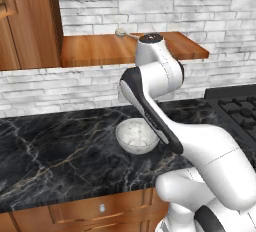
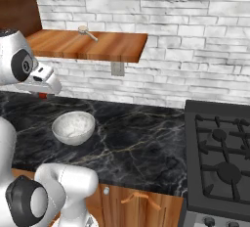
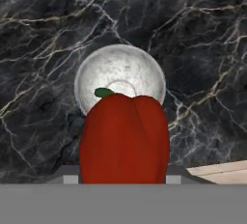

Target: Pick the bell pepper from the cabinet and place it in the bowl. Then pick the bowl and place it in the sink. Then turn on the sink facuet.

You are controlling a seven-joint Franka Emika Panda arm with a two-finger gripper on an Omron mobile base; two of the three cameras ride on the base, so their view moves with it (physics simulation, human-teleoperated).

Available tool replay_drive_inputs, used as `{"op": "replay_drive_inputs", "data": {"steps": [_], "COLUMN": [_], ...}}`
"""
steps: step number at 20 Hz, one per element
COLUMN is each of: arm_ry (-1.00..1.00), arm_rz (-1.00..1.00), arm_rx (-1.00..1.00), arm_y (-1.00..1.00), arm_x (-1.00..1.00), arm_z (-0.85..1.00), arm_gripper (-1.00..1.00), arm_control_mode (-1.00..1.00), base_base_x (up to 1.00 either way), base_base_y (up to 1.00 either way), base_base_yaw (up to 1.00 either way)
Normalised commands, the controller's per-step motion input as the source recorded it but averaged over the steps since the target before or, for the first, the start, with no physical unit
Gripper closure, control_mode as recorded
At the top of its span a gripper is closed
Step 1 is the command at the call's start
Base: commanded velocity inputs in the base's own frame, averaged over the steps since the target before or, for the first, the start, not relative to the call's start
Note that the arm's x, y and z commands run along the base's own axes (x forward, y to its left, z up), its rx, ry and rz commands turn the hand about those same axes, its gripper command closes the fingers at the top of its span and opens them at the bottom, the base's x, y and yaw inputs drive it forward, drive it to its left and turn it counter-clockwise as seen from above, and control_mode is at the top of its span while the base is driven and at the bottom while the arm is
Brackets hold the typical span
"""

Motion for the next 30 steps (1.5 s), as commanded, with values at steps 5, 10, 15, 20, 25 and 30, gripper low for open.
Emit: {"op": "replay_drive_inputs", "data": {"steps": [5,10,15,20,25,30], "arm_ry": [0.37,0.17,0.03,0.03,0.00,0.01], "arm_rz": [0.00,0.00,0.04,0.08,0.10,0.10], "arm_rx": [-0.08,-0.04,-0.02,-0.03,-0.02,0.00], "arm_y": [-0.08,-0.14,0.00,0.00,0.00,0.00], "arm_x": [-0.05,0.79,0.72,0.24,0.33,0.28], "arm_z": [-0.95,-0.53,-0.35,-0.66,-0.62,-0.56], "arm_gripper": [1.00,1.00,1.00,1.00,1.00,1.00], "arm_control_mode": [-1.00,-1.00,-1.00,-1.00,-1.00,-1.00], "base_base_x": [0.00,0.00,0.00,0.00,0.00,0.00], "base_base_y": [0.00,0.00,0.00,0.00,0.00,0.00], "base_base_yaw": [0.00,0.00,0.00,0.00,0.00,0.00]}}
